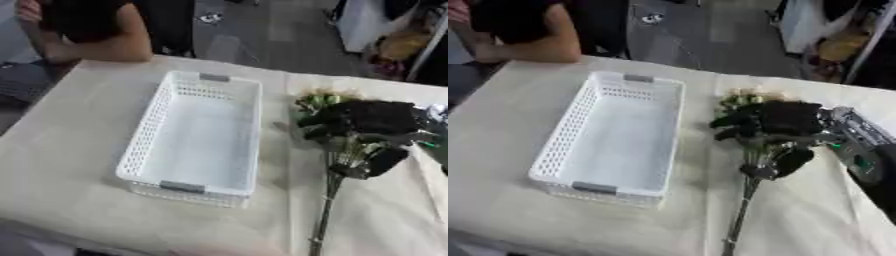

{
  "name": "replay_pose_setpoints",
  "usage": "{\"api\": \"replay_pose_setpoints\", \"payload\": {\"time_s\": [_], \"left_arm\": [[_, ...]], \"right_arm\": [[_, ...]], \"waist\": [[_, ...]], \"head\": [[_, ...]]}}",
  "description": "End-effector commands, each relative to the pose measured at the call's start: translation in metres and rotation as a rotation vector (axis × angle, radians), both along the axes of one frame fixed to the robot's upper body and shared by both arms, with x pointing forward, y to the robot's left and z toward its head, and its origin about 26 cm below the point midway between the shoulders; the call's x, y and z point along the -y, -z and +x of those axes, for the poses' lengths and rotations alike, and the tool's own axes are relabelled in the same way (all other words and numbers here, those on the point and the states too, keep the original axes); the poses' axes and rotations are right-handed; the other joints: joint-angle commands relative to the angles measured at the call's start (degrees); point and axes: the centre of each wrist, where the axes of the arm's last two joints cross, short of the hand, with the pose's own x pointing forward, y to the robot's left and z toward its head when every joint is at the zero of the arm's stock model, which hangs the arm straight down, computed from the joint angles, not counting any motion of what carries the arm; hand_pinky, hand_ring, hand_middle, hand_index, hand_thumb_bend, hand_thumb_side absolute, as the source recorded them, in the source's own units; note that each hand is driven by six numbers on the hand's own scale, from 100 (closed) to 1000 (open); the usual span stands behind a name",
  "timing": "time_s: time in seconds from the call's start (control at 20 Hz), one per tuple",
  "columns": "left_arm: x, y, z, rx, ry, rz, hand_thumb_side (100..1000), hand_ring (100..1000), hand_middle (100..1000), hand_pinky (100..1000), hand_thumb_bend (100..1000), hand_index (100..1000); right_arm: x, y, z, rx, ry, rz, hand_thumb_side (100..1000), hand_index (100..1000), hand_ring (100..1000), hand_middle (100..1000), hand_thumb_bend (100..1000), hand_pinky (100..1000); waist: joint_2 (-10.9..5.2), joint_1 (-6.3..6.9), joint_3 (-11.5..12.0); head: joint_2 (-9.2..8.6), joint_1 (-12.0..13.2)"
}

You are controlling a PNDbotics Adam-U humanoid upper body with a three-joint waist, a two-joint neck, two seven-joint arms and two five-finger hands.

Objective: Pick up objects on the table and place them in the box.

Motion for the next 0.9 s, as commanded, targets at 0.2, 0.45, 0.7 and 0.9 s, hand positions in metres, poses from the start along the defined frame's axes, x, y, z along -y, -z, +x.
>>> {"api": "replay_pose_setpoints", "payload": {"time_s": [0.2, 0.45, 0.7, 0.9], "left_arm": [[0.0012, -0.0131, -0.0021, 0.036, 0.010, 0.041, 816, 749, 850, 595, 125, 855], [0.0015, -0.0134, -0.0020, 0.036, 0.012, 0.045, 814, 749, 850, 595, 124, 856], [0.0018, -0.0137, -0.0018, 0.037, 0.013, 0.045, 814, 749, 850, 594, 125, 855], [0.0023, -0.0136, -0.0017, 0.037, 0.015, 0.046, 814, 748, 849, 594, 124, 855]], "right_arm": [[0.0145, -0.0096, -0.0034, -0.024, -0.099, -0.241, 711, 969, 942, 1000, 320, 950], [0.0175, -0.0112, -0.0051, -0.006, -0.095, -0.295, 661, 973, 963, 1000, 424, 976], [0.0157, -0.0078, -0.0052, 0.008, -0.099, -0.312, 600, 973, 972, 1000, 426, 981], [0.0149, -0.0028, -0.0026, 0.016, -0.090, -0.326, 544, 969, 968, 1000, 439, 985]], "waist": [[-0.40, -0.09, 0.08], [-0.37, -0.23, 0.15], [-0.35, -0.24, 0.28], [-0.35, -0.22, 0.32]], "head": [[-0.09, -0.25], [-0.09, -0.18], [-0.09, -0.19], [-0.09, -0.12]]}}
